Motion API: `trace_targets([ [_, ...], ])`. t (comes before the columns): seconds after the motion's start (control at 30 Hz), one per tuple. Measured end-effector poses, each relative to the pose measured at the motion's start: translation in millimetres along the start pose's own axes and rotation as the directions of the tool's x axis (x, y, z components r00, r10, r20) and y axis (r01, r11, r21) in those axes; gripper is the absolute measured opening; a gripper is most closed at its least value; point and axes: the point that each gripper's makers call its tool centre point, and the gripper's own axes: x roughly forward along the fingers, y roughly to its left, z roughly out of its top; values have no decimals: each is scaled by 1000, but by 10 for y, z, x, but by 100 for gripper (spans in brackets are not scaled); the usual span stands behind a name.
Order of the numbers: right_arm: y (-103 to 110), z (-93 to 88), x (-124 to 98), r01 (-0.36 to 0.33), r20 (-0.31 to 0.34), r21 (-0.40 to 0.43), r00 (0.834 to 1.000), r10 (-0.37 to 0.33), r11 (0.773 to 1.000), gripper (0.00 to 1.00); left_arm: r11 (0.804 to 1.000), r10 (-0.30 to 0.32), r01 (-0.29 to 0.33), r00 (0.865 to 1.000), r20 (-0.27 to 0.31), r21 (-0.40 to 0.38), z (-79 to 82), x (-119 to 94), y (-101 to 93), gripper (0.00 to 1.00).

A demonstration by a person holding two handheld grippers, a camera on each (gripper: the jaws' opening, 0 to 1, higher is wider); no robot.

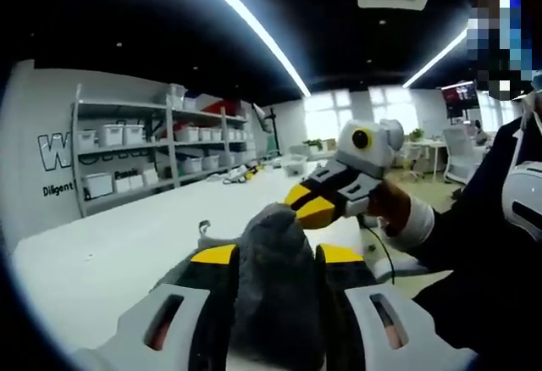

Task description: Open the folded towel by lifting each exposed corner and separating the folded layers until the towel lies flat within the target outline without major curled edges

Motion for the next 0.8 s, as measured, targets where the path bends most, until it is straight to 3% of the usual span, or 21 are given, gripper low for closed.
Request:
trace_targets([
  [0.53,47,155,177,-3,79,9,997,2,1000,1,999,48,-49,998,27,24,23,-21,31,31],
  [0.8,49,181,246,-3,106,38,994,-1,999,1,997,76,-76,996,42,-17,-4,-63,133,30],
])
